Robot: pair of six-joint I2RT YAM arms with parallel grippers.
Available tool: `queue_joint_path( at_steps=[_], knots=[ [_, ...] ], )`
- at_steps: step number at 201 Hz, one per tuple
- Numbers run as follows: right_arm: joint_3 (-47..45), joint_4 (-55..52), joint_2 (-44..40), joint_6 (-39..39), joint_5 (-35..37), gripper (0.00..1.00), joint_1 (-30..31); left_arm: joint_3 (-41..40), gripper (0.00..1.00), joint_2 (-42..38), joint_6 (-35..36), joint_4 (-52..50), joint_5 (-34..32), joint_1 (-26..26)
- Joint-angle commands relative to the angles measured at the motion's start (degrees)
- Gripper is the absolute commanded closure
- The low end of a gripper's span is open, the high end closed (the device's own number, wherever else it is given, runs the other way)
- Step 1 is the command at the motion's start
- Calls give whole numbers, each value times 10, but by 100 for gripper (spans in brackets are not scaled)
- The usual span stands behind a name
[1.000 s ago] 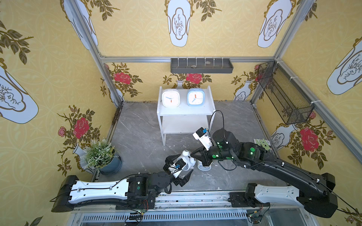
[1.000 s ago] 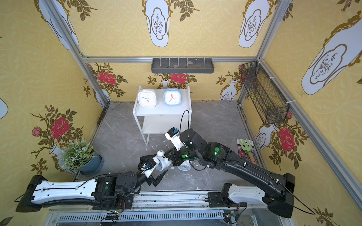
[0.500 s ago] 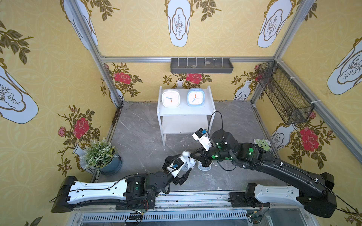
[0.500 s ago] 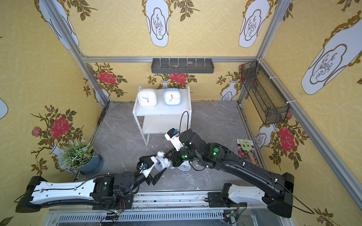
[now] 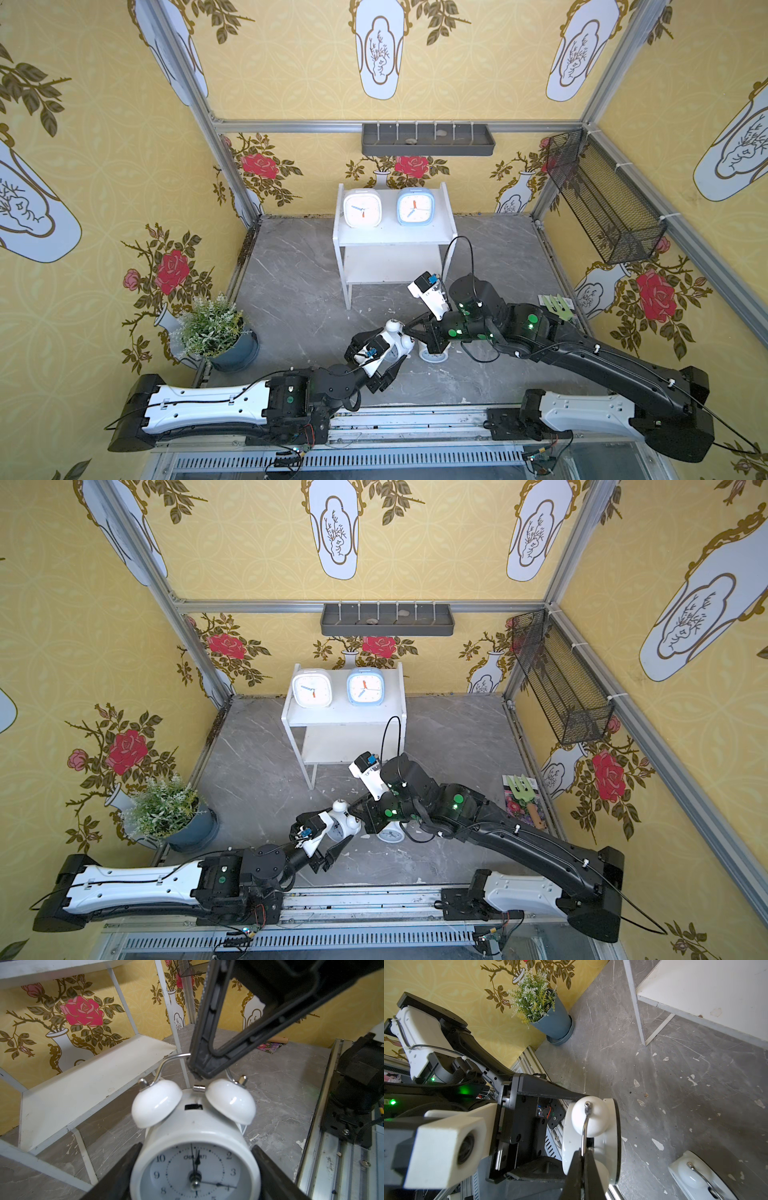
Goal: Place the alarm clocks on the shelf by style
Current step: Pick up the alarm from the center of the board.
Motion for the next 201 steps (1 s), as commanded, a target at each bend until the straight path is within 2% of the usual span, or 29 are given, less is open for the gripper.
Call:
queue_joint_path(
  at_steps=[1, 52, 69, 85, 105, 136, 163, 201],
  knots=[
    [1, 42, -4, 2, 1, 91, 1, -3, 35, -4, 3, 23, 6, 0],
    [3, 38, -4, -1, 30, 74, 5, -1, 43, 5, -5, 16, -24, 0],
    [9, 29, -3, -3, 59, 67, 9, 1, 44, 12, -12, 15, -33, 0],
    [17, 13, -11, -6, 120, 67, 15, 0, 46, 16, -21, 19, -53, 0],
    [9, 15, -48, -1, 213, 67, 24, -5, 46, 19, -54, 26, -112, 1],
    [-21, 37, -110, 6, 263, 64, 24, -1, 47, 25, -134, 3, -193, 19],
    [-30, 36, -122, 13, 269, 63, 24, 28, 53, 33, -221, -64, -183, 69],
    [-32, 39, -110, 16, 263, 64, 24, 39, 53, 64, -199, -5, -151, 103]
  ],
)
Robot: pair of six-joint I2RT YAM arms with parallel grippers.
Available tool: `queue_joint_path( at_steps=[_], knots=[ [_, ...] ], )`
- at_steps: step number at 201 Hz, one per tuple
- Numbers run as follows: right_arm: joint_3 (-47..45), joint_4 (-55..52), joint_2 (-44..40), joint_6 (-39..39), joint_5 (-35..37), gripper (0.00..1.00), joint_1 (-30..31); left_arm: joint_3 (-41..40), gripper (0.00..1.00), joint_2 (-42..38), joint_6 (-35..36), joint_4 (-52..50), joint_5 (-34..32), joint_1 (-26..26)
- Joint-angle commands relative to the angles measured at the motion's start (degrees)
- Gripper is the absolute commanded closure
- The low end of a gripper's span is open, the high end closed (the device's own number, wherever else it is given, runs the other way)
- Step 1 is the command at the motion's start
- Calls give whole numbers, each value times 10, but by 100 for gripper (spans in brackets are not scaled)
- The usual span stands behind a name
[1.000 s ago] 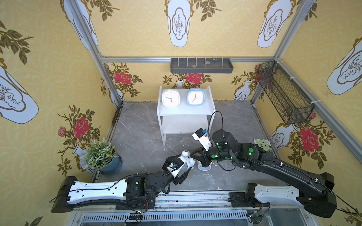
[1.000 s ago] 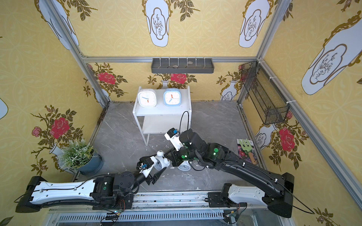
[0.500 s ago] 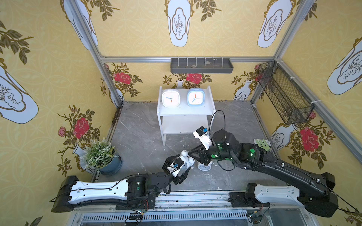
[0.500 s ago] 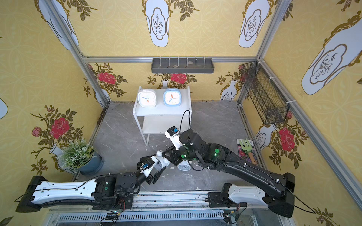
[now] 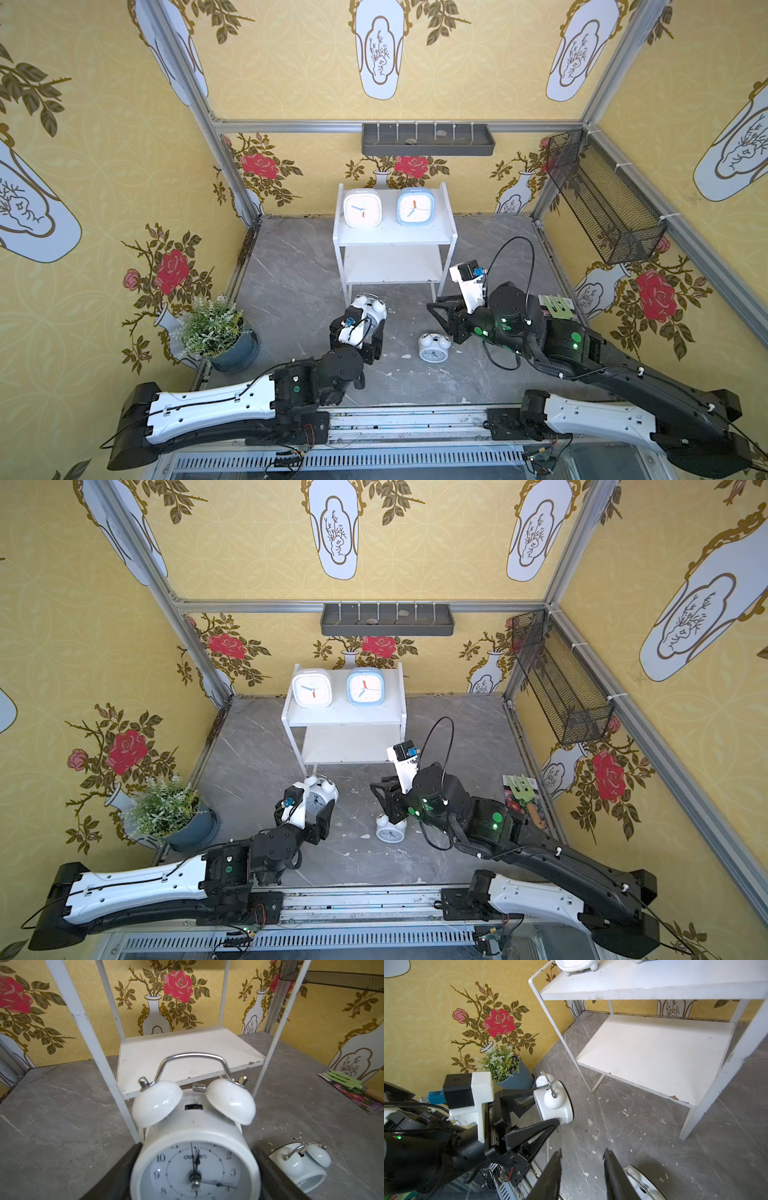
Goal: Place the alarm clocks on the shelf by style
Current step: Pick up the alarm from the center of the board, then place the alarm on the shelf.
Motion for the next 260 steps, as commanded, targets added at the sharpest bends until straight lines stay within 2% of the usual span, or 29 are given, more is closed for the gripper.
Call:
queue_joint_path(
  at_steps=[1, 35, 56, 88, 121, 164, 260],
  knots=[
    [-4, 24, 4, 5, 8, 64, 0, 4, 53, 16, -6, 45, 11, 15],
    [-4, 29, 2, 2, 2, 65, 0, 10, 53, 50, 8, 118, 64, 71],
    [-4, 25, -6, 3, 4, 66, 0, 20, 54, 84, 45, 180, 80, 99],
    [-13, 22, -30, 7, 8, 67, 1, 39, 54, 144, 92, 263, 103, 130],
    [-19, 16, -55, 11, 10, 68, 1, 53, 52, 181, 102, 311, 124, 157],
    [-25, 9, -76, 13, 9, 68, 2, 59, 52, 213, 97, 338, 139, 185],
    [-35, 9, -86, 13, -10, 68, 2, 82, 53, 281, 104, 377, 129, 225]
  ],
)
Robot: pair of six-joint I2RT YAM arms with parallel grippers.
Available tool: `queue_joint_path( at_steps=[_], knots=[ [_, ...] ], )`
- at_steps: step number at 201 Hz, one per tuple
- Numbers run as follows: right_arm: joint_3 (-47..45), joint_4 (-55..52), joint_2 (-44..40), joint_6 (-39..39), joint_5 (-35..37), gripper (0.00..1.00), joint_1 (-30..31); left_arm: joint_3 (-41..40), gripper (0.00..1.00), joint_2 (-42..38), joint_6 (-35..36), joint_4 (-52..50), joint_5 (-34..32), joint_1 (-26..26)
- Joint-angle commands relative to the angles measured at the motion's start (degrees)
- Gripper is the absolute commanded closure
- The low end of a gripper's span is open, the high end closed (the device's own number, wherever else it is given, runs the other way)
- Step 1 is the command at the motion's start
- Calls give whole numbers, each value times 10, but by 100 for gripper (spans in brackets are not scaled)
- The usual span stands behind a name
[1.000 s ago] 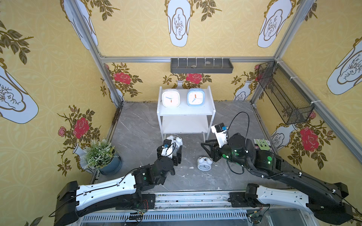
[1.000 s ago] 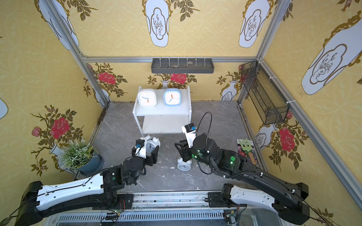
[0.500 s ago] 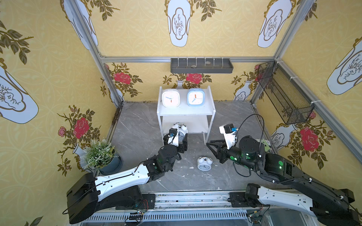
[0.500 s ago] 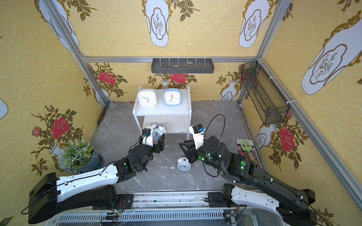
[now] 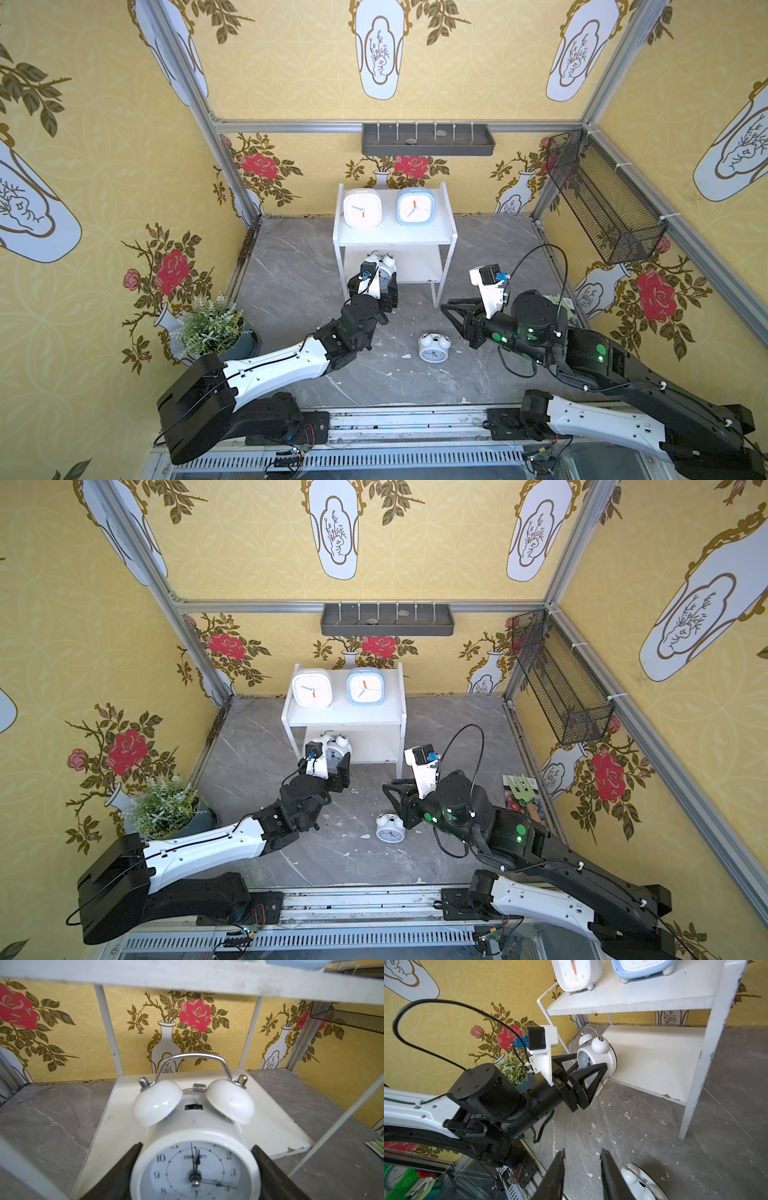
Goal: Place the alarm clocks on the shelf by style
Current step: Place the alarm on the shelf.
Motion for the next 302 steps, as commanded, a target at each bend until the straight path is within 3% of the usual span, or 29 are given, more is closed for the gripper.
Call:
queue_joint_path(
  at_steps=[1, 125, 203, 302],
  knots=[
    [-6, 12, -6, 0, -9, 68, 1, 5, 53, 12, 5, 53, -5, 5],
    [-30, 22, -46, 1, -30, 69, 2, 25, 51, 51, 24, 69, 6, 47],
    [-37, 25, -56, 5, -36, 69, 2, 35, 50, 46, -24, 0, 13, 62],
    [-46, 32, -60, 2, -42, 69, 2, 25, 50, 66, -13, 27, 2, 73]
  ],
)
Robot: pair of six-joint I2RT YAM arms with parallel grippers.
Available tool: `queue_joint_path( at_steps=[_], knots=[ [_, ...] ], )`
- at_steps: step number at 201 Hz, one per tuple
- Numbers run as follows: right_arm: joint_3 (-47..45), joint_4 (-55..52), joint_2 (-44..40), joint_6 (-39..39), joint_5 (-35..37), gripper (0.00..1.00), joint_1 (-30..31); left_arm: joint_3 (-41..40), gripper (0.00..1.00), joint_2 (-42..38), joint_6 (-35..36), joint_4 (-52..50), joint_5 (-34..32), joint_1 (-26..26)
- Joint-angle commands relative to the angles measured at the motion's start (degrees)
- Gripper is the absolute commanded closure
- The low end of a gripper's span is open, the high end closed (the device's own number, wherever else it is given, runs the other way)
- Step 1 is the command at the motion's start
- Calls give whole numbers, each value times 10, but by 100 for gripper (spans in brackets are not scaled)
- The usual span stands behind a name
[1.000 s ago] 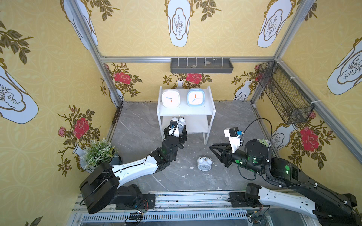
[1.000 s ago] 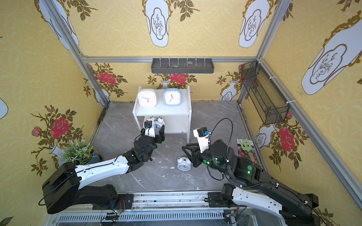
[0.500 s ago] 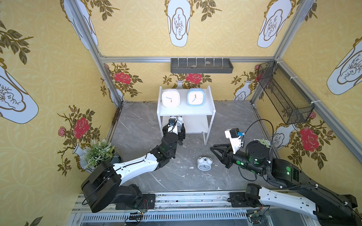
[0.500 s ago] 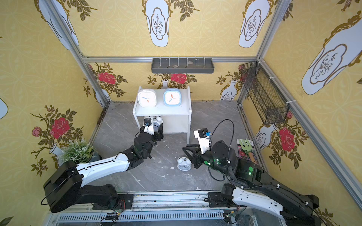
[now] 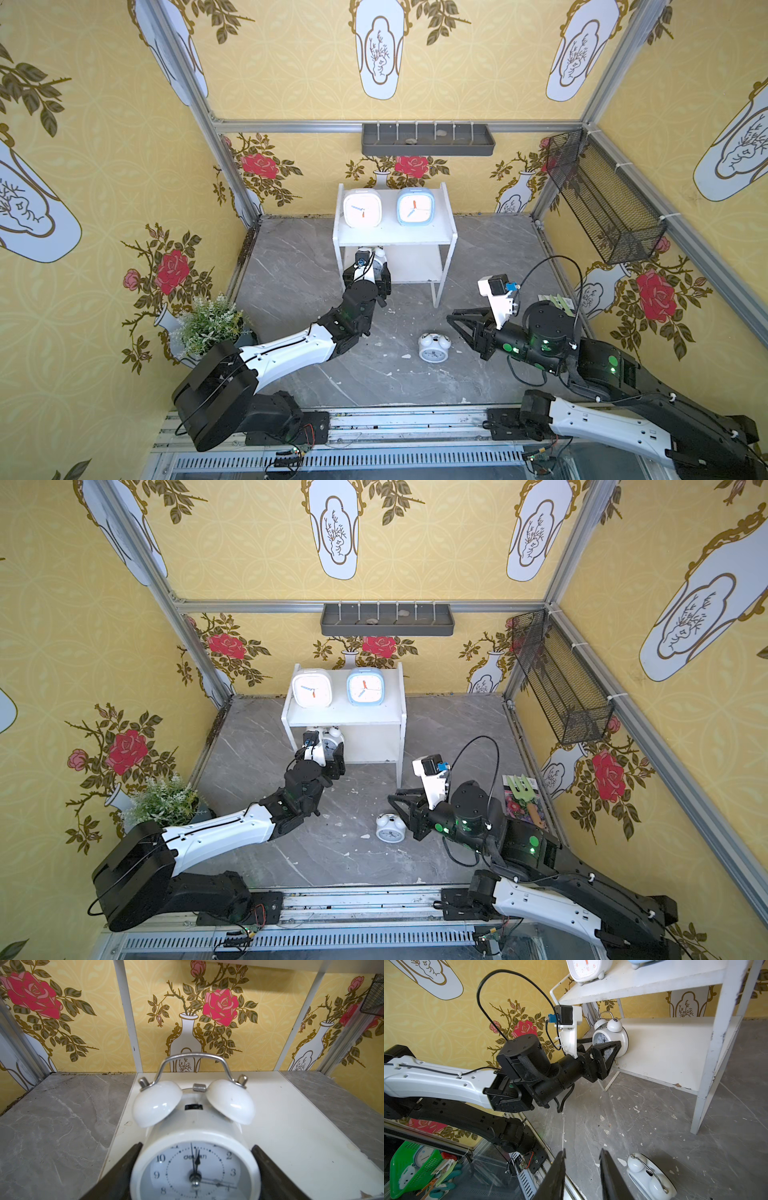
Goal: Place the alarm clocks on the shelf by style
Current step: Place the alarm on the shelf.
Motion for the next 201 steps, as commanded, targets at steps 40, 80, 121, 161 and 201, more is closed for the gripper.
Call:
queue_joint_path(
  at_steps=[40, 80, 121, 161, 201],
  knots=[
    [-10, 39, -18, -2, -5, 69, 1, -7, 49, 18, 10, 41, -9, 2],
    [-16, 43, -46, 0, -5, 68, 1, -16, 47, 24, 13, 52, -6, 2],
    [-19, 45, -58, 1, -8, 68, 1, -16, 37, 27, 17, 52, -2, 2],
    [-20, 47, -56, 2, -5, 66, 1, -18, 25, 27, 24, 51, 1, 1],
    [-21, 50, -59, 2, -6, 66, 1, -22, 11, 23, 31, 52, 1, 1]
  ],
)
